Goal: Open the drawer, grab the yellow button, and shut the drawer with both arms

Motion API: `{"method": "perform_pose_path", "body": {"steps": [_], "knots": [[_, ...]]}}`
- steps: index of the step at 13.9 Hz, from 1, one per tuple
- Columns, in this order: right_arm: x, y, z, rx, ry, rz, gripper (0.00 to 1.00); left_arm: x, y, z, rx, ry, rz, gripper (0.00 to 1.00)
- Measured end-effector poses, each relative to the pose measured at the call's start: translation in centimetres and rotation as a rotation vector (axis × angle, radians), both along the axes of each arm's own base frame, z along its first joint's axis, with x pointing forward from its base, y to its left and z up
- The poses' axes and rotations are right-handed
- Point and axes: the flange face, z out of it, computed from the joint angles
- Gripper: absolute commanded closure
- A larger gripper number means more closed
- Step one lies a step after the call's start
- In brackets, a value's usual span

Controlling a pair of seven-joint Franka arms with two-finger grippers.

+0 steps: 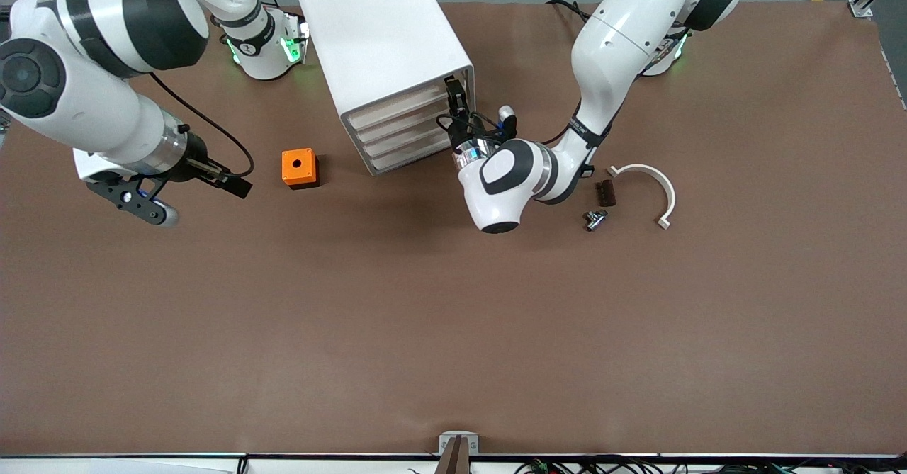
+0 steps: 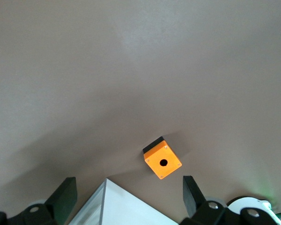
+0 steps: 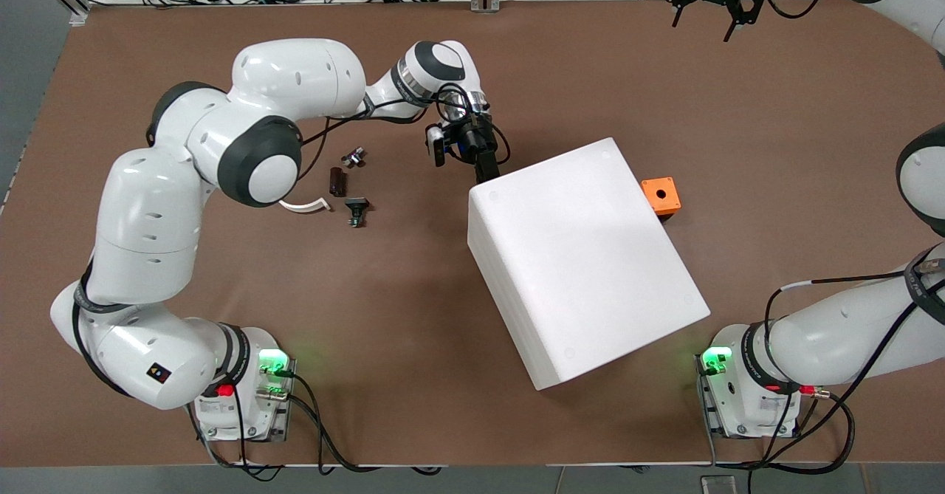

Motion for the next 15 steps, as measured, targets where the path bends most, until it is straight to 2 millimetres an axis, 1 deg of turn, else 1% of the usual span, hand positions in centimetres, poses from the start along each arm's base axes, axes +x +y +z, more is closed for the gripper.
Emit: {"method": "perform_pose_path", "body": {"steps": [2, 4, 7, 11, 13, 15], "knots": [[-0.7, 3.5, 0.0, -0.005, -0.022, -0.023, 0.00, -0.2, -0.1, -0.1, 0.001, 0.002, -0.004, 0.86], [-1.3, 6.6, -0.7, -0.005, -0.041, -0.033, 0.00, -0.2, -0.1, -0.2, 0.002, 0.002, -0.003, 0.91], [-1.9, 9.5, -1.3, -0.002, -0.057, -0.066, 0.00, -0.2, -0.1, -0.2, 0.003, 0.002, -0.003, 0.92], [-3.3, 12.9, -1.2, 0.008, -0.068, -0.124, 0.00, 0.2, 0.2, -0.2, 0.004, 0.002, 0.006, 0.92], [-4.3, 14.8, -1.3, 0.002, -0.065, -0.156, 0.00, 1.3, 1.0, -0.2, 0.001, 0.004, 0.037, 0.91], [-5.3, 16.9, -1.9, -0.004, -0.065, -0.185, 0.00, 3.1, 2.5, -0.3, -0.002, 0.009, 0.083, 0.91]]}}
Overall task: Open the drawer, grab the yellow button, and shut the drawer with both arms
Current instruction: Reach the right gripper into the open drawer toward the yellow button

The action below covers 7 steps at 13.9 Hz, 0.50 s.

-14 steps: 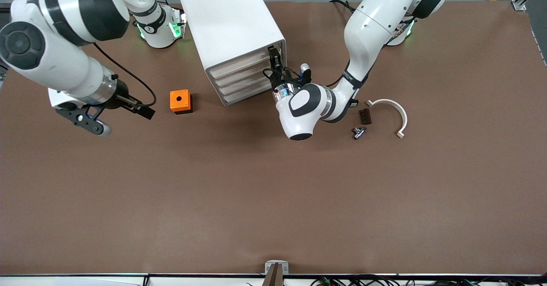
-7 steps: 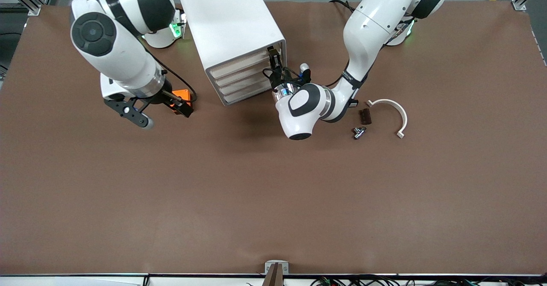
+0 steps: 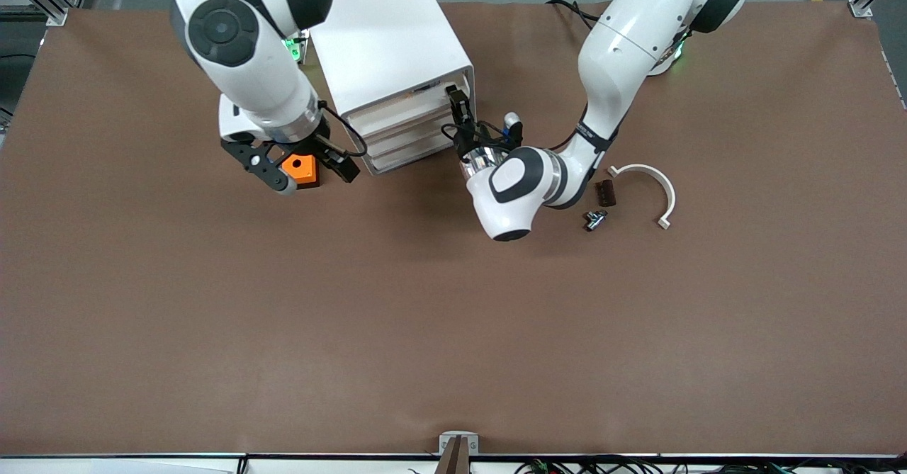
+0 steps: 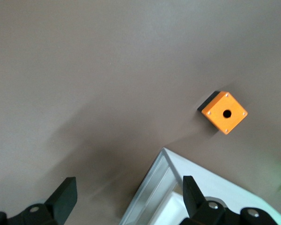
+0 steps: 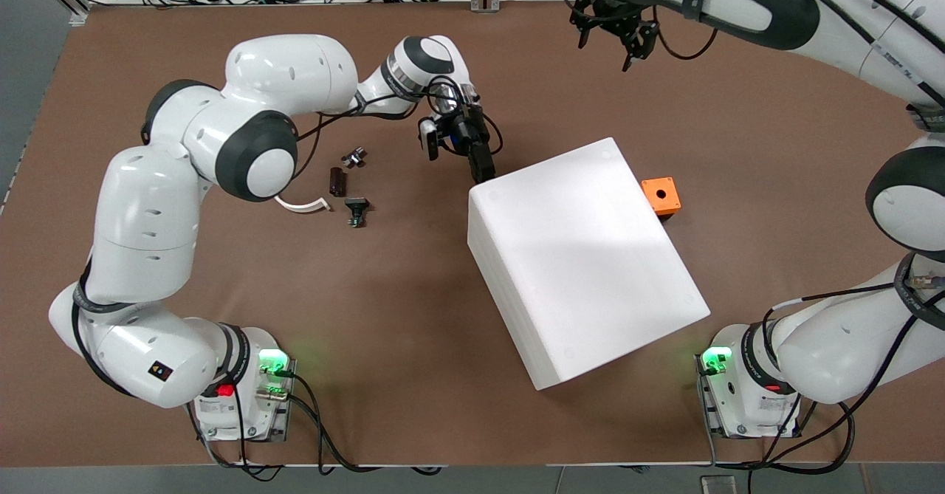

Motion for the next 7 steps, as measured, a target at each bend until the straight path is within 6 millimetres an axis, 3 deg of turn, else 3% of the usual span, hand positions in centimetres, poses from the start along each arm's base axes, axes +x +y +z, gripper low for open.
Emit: {"method": "perform_pose_path", "body": {"steps": [7], "knots": [[-3.4, 8.6, -3.9, 0.003, -0.021, -0.087, 0.00, 5.4, 5.3, -0.6, -0.009, 0.016, 0.145, 0.89]]}}
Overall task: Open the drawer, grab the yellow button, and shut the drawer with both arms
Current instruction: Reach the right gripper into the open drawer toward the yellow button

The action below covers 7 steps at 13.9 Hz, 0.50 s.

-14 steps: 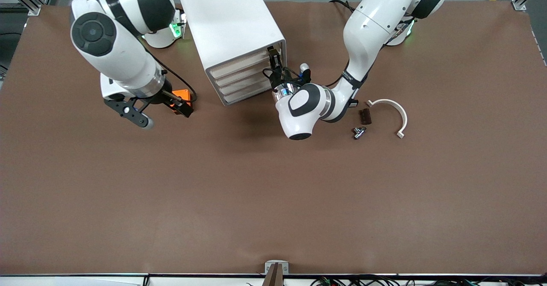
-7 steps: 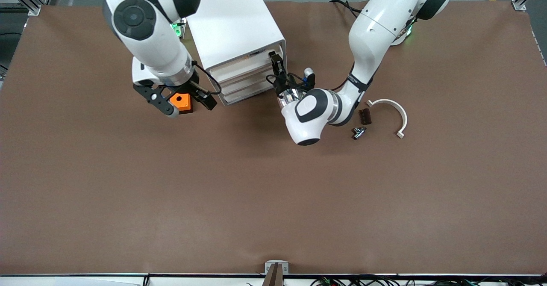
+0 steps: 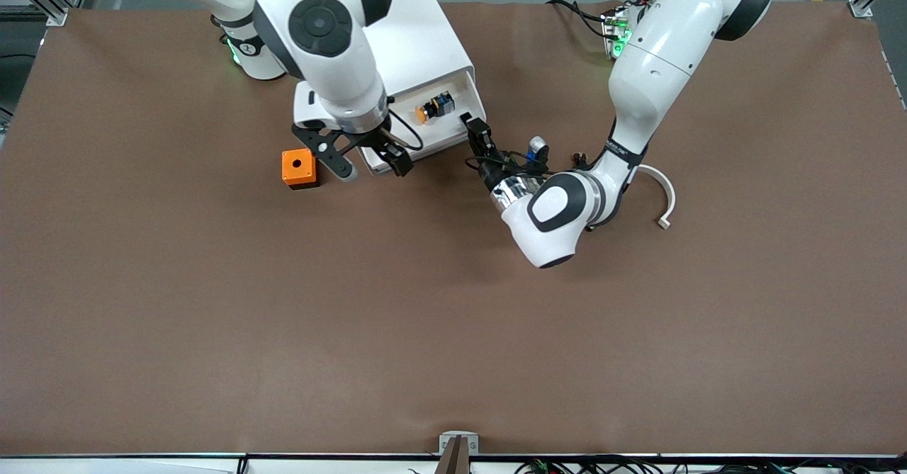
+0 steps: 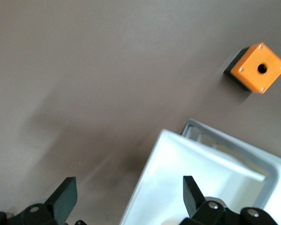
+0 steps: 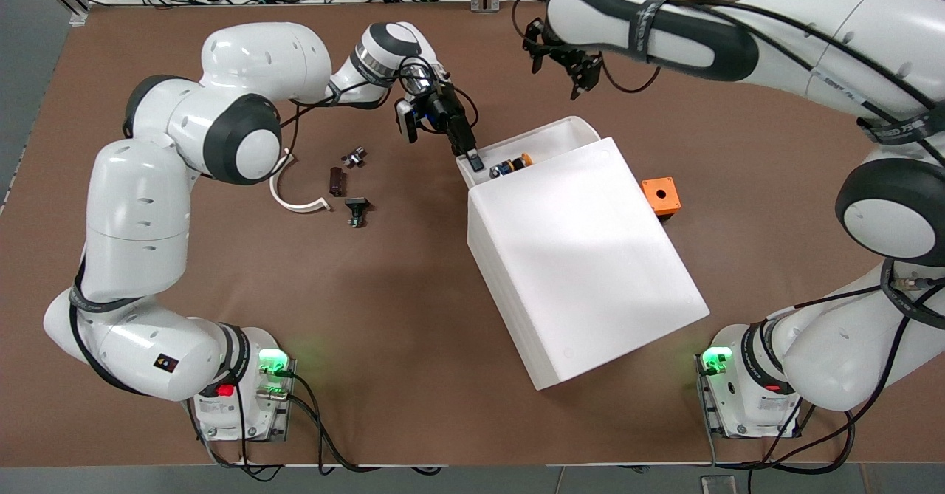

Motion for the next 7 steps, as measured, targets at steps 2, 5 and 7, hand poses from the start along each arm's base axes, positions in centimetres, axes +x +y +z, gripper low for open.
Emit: {"method": "perform_pose_path", "body": {"steps": [2, 5, 7], "knots": [[-1.0, 2.0, -1.2, -0.003, 0.000, -0.021, 0.00, 1.1, 1.2, 0.0, -0.001, -0.003, 0.030, 0.89], [-2.1, 3.7, -2.3, -0.008, 0.004, -0.043, 0.00, 2.7, 3.0, 0.0, -0.001, -0.007, 0.073, 0.89], [-2.9, 4.8, -2.6, -0.009, 0.003, -0.061, 0.00, 3.6, 4.0, 0.0, 0.000, -0.009, 0.098, 0.89]]}}
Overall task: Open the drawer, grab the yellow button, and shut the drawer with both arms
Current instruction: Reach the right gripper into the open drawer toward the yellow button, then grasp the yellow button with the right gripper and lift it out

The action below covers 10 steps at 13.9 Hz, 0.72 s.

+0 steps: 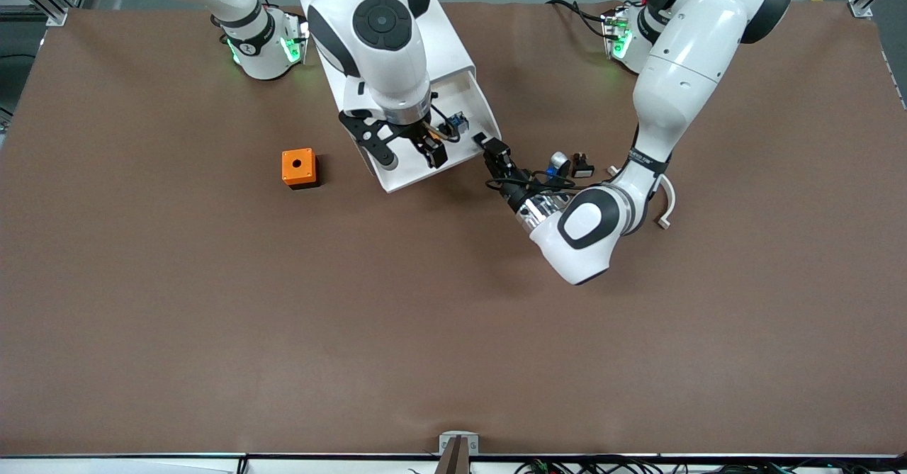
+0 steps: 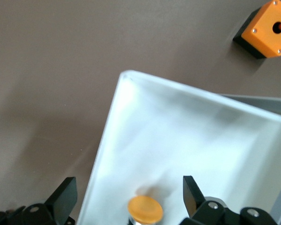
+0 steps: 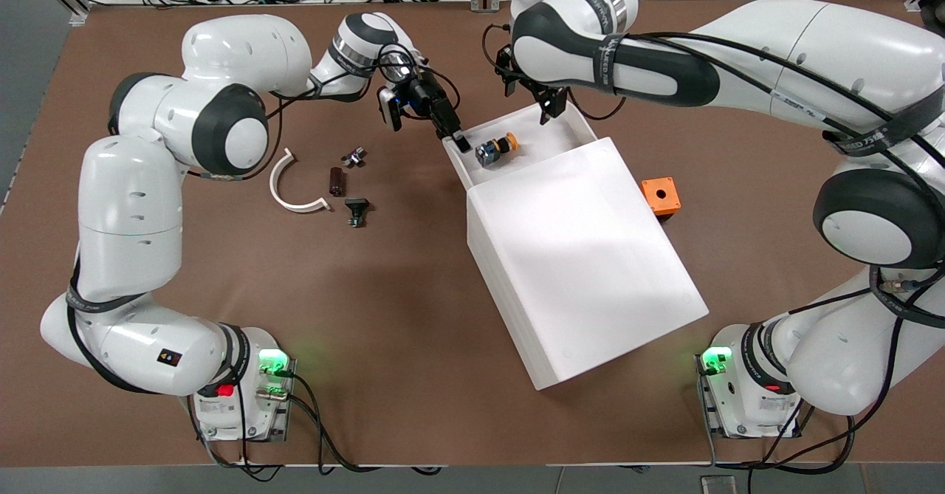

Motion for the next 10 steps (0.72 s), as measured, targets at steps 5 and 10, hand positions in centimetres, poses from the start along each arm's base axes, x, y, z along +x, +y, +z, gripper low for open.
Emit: {"method": "perform_pose_path", "body": {"steps": [5, 10], "knots": [[-2.2, 2.4, -0.6, -0.005, 0.000, -0.039, 0.00, 0.9, 0.6, 0.1, -0.004, -0.022, 0.028, 0.38], [-2.4, 3.6, -2.1, 0.005, -0.010, -0.076, 0.01, 2.4, 0.9, 0.9, -0.256, -0.241, 0.030, 0.01]]}}
